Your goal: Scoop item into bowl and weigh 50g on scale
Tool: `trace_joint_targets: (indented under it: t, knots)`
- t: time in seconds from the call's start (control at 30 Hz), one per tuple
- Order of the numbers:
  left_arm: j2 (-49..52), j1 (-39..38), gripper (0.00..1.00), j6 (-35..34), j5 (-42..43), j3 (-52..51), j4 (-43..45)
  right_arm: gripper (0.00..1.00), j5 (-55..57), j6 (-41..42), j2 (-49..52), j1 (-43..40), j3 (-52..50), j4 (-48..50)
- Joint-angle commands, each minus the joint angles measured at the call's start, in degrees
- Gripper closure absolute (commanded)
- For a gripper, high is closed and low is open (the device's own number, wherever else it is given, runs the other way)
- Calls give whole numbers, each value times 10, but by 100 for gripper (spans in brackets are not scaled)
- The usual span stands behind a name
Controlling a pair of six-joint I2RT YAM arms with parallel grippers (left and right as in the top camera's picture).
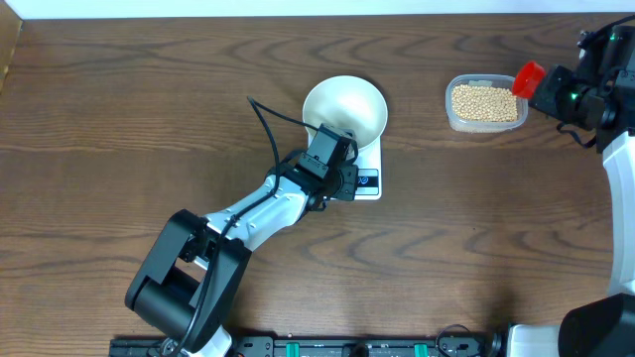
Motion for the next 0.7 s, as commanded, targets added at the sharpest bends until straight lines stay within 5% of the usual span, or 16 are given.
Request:
trace_joint_targets:
  t: [0.0,0.67]
  knots:
    - [10,-2,93,25,-8,0,4,99,-13,-11,3,3,8,1]
    - [45,-6,93,24,-5,0,22,99,-13,-14,3,2,8,-1]
